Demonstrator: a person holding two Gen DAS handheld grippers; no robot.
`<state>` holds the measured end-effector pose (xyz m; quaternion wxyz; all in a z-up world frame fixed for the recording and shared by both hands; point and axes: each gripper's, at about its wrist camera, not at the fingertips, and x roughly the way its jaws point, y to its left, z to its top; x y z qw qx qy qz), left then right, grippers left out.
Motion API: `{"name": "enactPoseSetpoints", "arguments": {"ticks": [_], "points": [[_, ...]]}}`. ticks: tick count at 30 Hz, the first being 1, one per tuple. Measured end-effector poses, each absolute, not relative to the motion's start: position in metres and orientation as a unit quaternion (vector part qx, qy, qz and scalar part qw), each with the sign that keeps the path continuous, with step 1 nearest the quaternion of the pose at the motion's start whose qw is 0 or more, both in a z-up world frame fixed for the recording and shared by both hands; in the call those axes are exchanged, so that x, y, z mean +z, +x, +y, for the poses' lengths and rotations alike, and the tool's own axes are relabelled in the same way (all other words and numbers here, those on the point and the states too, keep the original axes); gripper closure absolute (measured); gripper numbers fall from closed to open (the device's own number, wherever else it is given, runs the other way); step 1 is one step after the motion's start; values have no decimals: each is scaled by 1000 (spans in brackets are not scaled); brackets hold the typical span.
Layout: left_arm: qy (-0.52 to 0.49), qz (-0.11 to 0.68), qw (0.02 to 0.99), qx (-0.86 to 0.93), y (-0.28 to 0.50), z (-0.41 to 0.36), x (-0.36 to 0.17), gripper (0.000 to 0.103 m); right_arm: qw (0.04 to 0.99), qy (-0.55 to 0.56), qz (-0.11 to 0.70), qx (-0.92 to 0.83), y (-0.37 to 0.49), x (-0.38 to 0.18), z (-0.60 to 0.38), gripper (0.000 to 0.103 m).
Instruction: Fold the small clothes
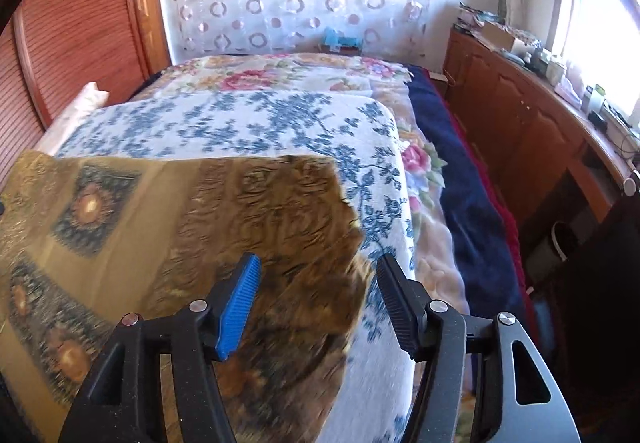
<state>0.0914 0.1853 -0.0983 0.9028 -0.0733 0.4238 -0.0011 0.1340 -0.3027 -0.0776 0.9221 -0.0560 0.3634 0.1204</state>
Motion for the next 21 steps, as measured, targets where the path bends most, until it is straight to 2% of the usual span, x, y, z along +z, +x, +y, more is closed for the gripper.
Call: {"name": "enactPoseSetpoints", "arguments": {"ticks": [3,6,11,13,15,16,17,18,19,20,21], "points": [[-101,428,898,-6,94,193,-103,21,918,-45,373,125,149,-82,-301,40],[-116,427,896,-24,94,193,-103,33,916,-43,378,124,164,-88,-300,40],[-108,428,897,-22,100,190,-106,36,920,-37,372,119,170,-91,-300,34],[-103,429,897,-29,103,186,-106,46,920,-35,371,120,170,-91,-299,34],[-97,431,896,-43,105,182,-106,69,918,-38,370,135,169,-91,-296,34],[-91,432,896,-49,105,179,-105,73,918,-43,369,142,167,-91,-293,38],[-83,431,897,-56,104,174,-105,83,917,-47,367,150,166,-91,-291,43],[-81,430,897,-62,104,173,-104,91,916,-52,365,160,164,-91,-289,57],[-75,429,898,-61,103,170,-104,92,915,-56,363,170,162,-91,-286,70],[-68,426,900,-60,102,168,-102,94,914,-59,361,176,161,-91,-285,75],[-64,422,902,-60,100,167,-100,95,914,-63,359,179,159,-91,-284,92]]}}
